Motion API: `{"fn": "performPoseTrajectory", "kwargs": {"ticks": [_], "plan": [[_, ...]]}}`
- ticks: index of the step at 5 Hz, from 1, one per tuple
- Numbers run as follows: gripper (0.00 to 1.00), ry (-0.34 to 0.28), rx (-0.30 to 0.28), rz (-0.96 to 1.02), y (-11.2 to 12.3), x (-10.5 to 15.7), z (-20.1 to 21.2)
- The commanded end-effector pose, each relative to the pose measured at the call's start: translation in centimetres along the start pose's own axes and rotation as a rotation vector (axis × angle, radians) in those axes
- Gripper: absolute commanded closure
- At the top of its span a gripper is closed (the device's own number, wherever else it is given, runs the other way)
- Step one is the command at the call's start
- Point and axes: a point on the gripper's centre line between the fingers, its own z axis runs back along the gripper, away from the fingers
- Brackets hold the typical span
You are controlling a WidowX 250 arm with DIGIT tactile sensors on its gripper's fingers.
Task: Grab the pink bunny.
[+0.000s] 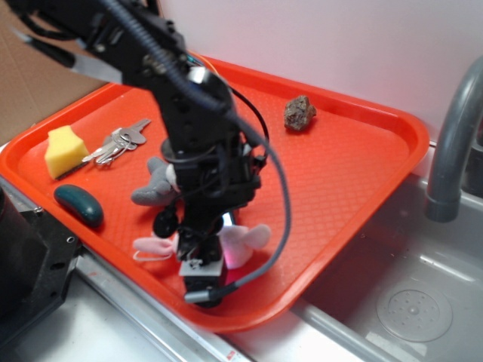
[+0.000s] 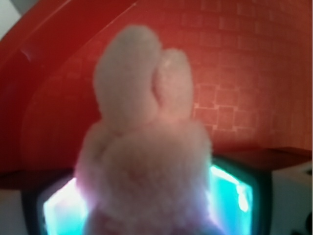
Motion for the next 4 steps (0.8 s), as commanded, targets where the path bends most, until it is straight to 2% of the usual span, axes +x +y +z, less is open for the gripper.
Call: {"fn": "performPoseTrajectory", "kwargs": {"ticks": [1,2,3,4], "plan": [[1.00,-0.039,0.028,-0.161,0.2,0.0,2.6],[1.00,-0.015,-0.020,-0.333,2.0,-0.3,7.9],[1.00,0.095,-0.050,-0.332,3.5,-0.8,12.5],[1.00,0.116,-0.049,-0.346,4.4,-2.2,13.6]]}}
